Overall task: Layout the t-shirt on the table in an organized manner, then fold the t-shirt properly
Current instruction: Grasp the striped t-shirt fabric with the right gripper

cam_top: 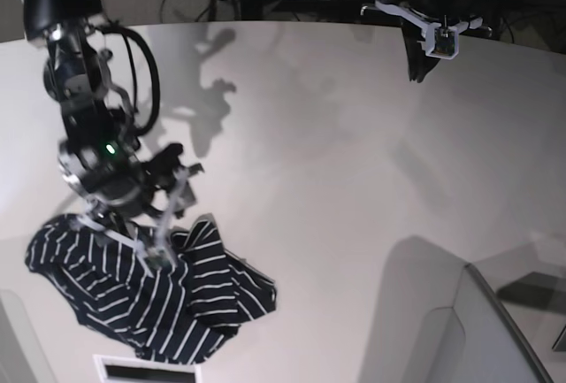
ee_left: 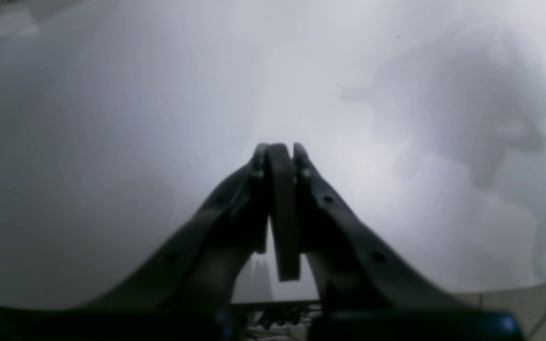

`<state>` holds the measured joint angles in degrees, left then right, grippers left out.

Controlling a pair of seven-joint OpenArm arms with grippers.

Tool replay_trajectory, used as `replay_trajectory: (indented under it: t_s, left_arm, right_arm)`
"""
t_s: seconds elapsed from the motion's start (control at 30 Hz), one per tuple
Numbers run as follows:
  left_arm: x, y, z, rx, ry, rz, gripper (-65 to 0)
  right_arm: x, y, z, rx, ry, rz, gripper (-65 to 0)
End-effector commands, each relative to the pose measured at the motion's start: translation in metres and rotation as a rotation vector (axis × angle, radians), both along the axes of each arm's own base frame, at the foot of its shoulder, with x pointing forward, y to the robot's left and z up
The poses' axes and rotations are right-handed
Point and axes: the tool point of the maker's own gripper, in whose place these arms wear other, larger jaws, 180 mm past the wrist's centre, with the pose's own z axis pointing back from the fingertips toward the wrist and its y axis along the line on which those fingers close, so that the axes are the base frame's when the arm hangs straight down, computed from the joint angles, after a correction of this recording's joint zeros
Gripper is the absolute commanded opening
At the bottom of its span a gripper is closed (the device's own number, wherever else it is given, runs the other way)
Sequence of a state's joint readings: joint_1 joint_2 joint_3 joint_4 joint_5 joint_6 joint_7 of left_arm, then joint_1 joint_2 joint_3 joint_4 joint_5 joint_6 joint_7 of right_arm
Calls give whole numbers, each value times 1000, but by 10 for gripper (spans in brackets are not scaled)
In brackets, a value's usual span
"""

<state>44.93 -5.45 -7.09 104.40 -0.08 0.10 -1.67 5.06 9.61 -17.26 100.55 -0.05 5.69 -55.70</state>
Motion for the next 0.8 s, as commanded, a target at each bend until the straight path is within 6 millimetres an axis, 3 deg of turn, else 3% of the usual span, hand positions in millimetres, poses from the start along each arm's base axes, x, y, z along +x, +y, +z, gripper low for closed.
replay_trajectory:
  t_s: [0.0,0.13,0.33,0.47,0.77]
  left_arm:
    - [1,0,7,-2,-29,8,-650]
    - [0,9,8,0,-34,65,-650]
    - [2,16,10,6,-46,95,-650]
    - [2,16,10,6,-44,95,-650]
    - [3,16,10,8,-45,95,-650]
  right_arm:
    - [13,5,4,-12,-25,23,-170]
    - [38,28,-13,-11,-81,62,-149]
    - [75,27,-35,-46,-119,24,-146]
    - [98,23,-38,-58,-126,9,-147]
    - [127,31,-50,-37,-124,-12,-147]
